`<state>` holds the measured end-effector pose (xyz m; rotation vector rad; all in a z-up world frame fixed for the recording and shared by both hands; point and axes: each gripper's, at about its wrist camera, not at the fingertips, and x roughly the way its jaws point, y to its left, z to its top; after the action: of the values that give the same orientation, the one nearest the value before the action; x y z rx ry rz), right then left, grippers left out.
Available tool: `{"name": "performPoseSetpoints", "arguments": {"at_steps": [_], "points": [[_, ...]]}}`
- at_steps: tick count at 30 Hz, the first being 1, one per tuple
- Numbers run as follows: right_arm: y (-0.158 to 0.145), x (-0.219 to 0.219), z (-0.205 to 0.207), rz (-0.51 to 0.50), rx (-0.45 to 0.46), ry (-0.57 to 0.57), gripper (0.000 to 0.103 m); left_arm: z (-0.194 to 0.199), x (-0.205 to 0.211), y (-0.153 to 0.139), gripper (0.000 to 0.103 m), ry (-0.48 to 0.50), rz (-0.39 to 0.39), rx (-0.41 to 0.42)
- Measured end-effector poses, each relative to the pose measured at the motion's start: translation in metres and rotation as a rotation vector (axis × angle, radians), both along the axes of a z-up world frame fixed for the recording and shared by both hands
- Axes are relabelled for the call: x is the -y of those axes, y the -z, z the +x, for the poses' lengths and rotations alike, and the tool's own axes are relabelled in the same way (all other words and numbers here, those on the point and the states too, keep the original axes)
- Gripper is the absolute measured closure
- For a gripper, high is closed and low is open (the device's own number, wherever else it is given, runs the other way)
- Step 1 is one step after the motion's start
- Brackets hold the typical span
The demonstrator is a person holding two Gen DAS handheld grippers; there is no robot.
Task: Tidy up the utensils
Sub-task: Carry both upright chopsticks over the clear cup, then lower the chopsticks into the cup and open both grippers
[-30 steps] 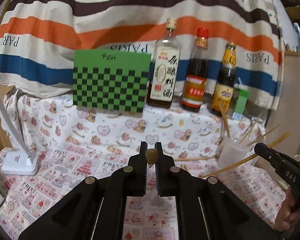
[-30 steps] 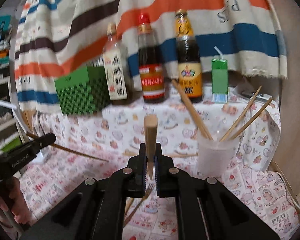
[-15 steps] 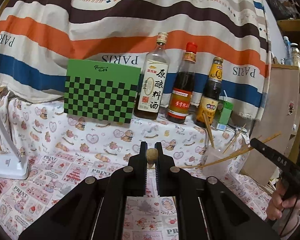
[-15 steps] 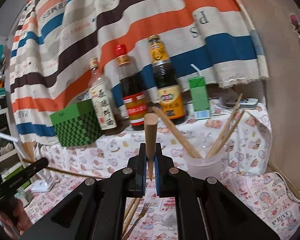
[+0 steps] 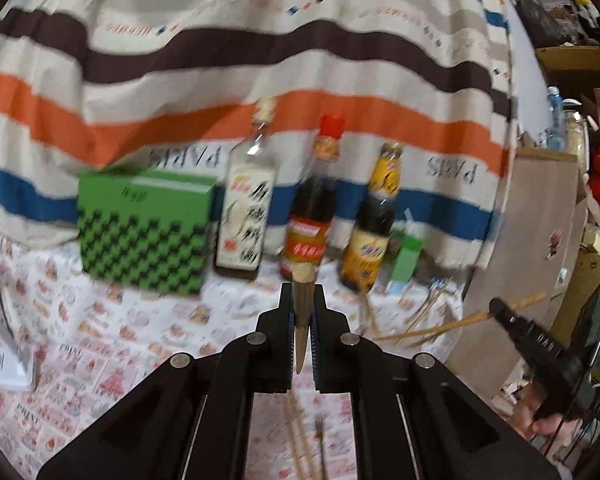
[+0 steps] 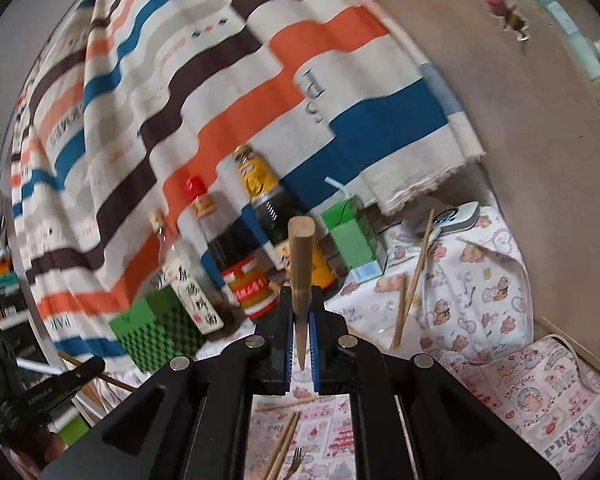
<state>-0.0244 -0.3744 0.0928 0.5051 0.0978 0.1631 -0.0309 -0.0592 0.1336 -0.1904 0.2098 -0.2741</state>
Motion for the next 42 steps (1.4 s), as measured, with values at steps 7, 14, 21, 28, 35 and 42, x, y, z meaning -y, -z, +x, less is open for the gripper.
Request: {"name": "performPoseSetpoints", "arguments": {"at_steps": [7, 14, 21, 28, 35, 42], "points": [[-0.004, 0.006, -0.003, -0.056, 0.028, 0.092, 0.096, 0.018, 0.038, -0.025, 0.097, 0.077, -0.062, 0.025], [0.003, 0.011, 0.012, -0.091, -0.018, 0.091, 0.095, 0.053, 0.09, -0.037, 0.097, 0.16, -0.059, 0.002], [0.021, 0.018, 0.039, -0.078, -0.093, 0.08, 0.095, 0.089, 0.134, -0.019, 0.097, 0.186, 0.044, -0.082], [0.035, 0.028, 0.057, -0.022, -0.139, 0.07, 0.095, 0.114, 0.156, 0.004, 0.097, 0.182, 0.102, -0.163], [0.044, 0.032, 0.07, -0.012, -0.174, 0.075, 0.095, 0.144, 0.169, 0.015, 0.097, 0.147, 0.175, -0.195], [0.055, 0.042, 0.081, 0.038, -0.206, 0.077, 0.095, 0.194, 0.162, 0.028, 0.097, 0.152, 0.092, -0.319]]}}
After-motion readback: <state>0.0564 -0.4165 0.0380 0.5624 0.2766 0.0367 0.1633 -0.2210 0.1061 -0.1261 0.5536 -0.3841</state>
